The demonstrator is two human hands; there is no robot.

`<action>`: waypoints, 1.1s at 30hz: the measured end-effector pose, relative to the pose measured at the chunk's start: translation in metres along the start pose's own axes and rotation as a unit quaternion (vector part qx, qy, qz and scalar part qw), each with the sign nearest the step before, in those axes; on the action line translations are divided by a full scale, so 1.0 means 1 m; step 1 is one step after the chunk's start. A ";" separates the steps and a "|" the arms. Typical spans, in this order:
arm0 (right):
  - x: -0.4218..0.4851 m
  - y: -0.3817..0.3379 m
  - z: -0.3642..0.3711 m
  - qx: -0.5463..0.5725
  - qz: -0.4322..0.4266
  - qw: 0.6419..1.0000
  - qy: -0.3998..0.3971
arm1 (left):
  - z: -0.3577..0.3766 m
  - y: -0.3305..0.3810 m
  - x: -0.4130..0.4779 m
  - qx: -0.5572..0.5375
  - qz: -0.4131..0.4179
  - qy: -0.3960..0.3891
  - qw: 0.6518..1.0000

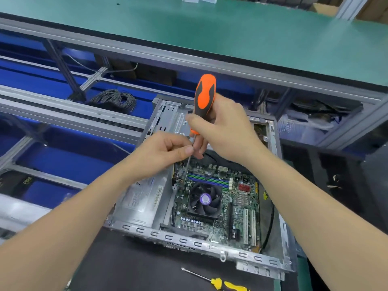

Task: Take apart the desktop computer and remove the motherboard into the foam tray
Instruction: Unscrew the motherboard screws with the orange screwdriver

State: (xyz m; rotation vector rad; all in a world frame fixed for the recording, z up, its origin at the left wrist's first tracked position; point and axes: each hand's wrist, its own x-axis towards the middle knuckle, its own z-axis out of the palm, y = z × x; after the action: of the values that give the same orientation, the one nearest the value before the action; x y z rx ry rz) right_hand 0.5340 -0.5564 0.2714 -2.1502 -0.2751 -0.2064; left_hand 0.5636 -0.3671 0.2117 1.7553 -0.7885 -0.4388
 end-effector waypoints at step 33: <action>-0.013 -0.004 0.030 0.065 -0.035 0.996 -0.041 | -0.020 -0.012 -0.016 -0.034 0.046 -0.073 0.996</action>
State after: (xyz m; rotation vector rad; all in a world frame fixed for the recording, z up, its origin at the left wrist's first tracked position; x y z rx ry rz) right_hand 0.5222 -0.5309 0.2543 -2.0245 -0.4015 -0.1381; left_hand 0.5681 -0.3401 0.2055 1.6306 -0.9435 -0.5315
